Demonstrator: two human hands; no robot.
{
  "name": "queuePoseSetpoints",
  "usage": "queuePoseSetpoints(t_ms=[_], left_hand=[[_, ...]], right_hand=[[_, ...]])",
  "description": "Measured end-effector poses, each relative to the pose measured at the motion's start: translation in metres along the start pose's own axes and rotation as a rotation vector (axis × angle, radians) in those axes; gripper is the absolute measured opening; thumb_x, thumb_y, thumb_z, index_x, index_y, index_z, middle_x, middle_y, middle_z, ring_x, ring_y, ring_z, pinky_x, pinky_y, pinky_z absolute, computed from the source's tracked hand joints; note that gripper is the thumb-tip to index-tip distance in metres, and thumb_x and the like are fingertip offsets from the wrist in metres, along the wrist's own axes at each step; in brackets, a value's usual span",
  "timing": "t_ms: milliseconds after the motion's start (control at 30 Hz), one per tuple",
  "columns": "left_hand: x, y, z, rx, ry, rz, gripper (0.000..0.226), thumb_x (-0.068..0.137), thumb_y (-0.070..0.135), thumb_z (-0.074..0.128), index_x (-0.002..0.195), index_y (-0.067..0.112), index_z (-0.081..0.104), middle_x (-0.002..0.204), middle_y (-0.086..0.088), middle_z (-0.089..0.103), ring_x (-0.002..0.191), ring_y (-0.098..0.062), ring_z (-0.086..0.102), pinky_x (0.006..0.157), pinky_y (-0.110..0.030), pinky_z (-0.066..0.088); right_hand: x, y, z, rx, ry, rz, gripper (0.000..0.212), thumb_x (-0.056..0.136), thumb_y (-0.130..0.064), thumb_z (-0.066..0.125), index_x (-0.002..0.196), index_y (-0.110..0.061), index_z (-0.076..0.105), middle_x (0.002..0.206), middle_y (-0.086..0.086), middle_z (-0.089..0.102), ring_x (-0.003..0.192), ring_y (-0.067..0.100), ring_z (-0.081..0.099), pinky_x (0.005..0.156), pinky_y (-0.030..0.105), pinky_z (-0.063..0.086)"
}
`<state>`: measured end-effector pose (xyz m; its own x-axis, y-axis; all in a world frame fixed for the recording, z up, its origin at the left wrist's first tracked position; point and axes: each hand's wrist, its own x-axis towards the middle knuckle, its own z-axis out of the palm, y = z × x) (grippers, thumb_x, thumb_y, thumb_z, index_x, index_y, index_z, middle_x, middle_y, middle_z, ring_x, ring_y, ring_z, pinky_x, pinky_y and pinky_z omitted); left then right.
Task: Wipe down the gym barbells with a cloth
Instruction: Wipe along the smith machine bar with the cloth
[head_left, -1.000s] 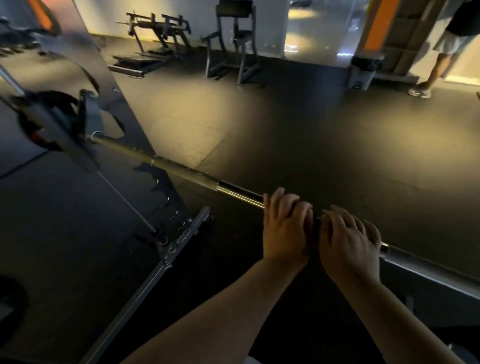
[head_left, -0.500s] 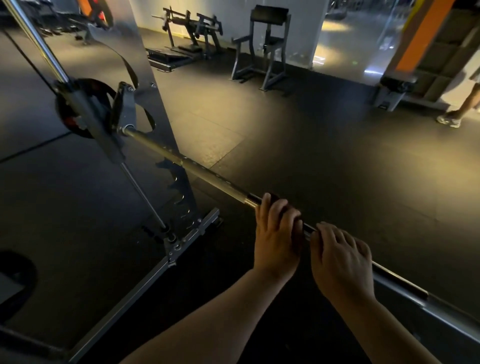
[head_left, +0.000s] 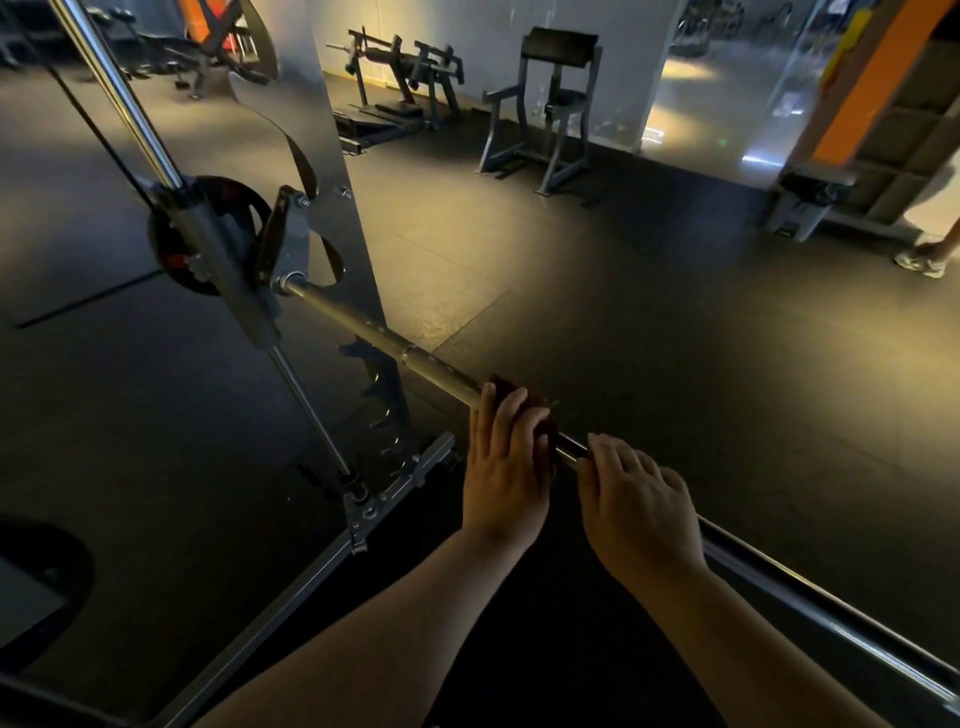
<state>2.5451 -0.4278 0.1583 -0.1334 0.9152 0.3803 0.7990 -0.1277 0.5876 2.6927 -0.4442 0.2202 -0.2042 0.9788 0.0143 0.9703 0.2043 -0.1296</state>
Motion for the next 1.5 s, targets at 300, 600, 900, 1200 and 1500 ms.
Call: queuePoseSetpoints(t_ms=[300, 600, 900, 1200, 1500], left_hand=[[0.084, -0.010, -0.041, 0.252, -0.177, 0.083, 0.025, 0.100, 0.041, 0.047, 0.092, 0.027, 0.066, 0.098, 0.010, 0.068, 0.104, -0.010, 0.063, 0.127, -0.044, -0.004], [0.024, -0.045, -0.023, 0.039, -0.112, 0.254, 0.044, 0.104, 0.041, 0.033, 0.141, 0.025, 0.049, 0.156, 0.000, 0.040, 0.157, -0.021, 0.012, 0.128, -0.047, 0.007], [0.076, -0.041, -0.043, 0.062, -0.097, 0.018, 0.021, 0.100, 0.032, 0.043, 0.107, 0.025, 0.061, 0.122, 0.004, 0.058, 0.134, -0.018, 0.045, 0.128, -0.046, 0.006], [0.032, -0.061, -0.042, 0.097, -0.199, 0.283, 0.055, 0.103, 0.049, 0.031, 0.150, 0.021, 0.041, 0.161, -0.001, 0.029, 0.158, -0.024, 0.002, 0.126, -0.044, 0.005], [0.094, -0.058, -0.062, 0.228, -0.176, 0.097, 0.028, 0.099, 0.040, 0.039, 0.104, 0.025, 0.062, 0.119, 0.004, 0.059, 0.131, -0.021, 0.046, 0.127, -0.049, 0.000]], right_hand=[[0.041, -0.029, 0.007, -0.009, -0.020, -0.030, 0.049, 0.107, -0.047, 0.029, 0.152, -0.027, 0.036, 0.152, -0.004, 0.049, 0.135, 0.014, 0.051, 0.108, 0.034, 0.042], [0.036, -0.036, 0.004, -0.052, -0.004, -0.004, 0.045, 0.104, -0.046, 0.036, 0.145, -0.029, 0.043, 0.147, -0.007, 0.052, 0.131, 0.012, 0.053, 0.105, 0.032, 0.042], [0.037, -0.043, 0.010, -0.044, 0.043, 0.051, 0.050, 0.103, -0.047, 0.023, 0.141, -0.030, 0.050, 0.137, -0.008, 0.061, 0.122, 0.011, 0.059, 0.103, 0.033, 0.044], [0.042, -0.051, 0.013, -0.072, 0.026, 0.075, 0.054, 0.102, -0.048, 0.020, 0.141, -0.027, 0.050, 0.141, -0.006, 0.059, 0.127, 0.012, 0.057, 0.106, 0.033, 0.043], [0.037, -0.054, 0.016, -0.036, 0.101, 0.084, 0.051, 0.101, -0.045, 0.025, 0.136, -0.024, 0.057, 0.128, -0.004, 0.067, 0.111, 0.014, 0.065, 0.097, 0.035, 0.049]])
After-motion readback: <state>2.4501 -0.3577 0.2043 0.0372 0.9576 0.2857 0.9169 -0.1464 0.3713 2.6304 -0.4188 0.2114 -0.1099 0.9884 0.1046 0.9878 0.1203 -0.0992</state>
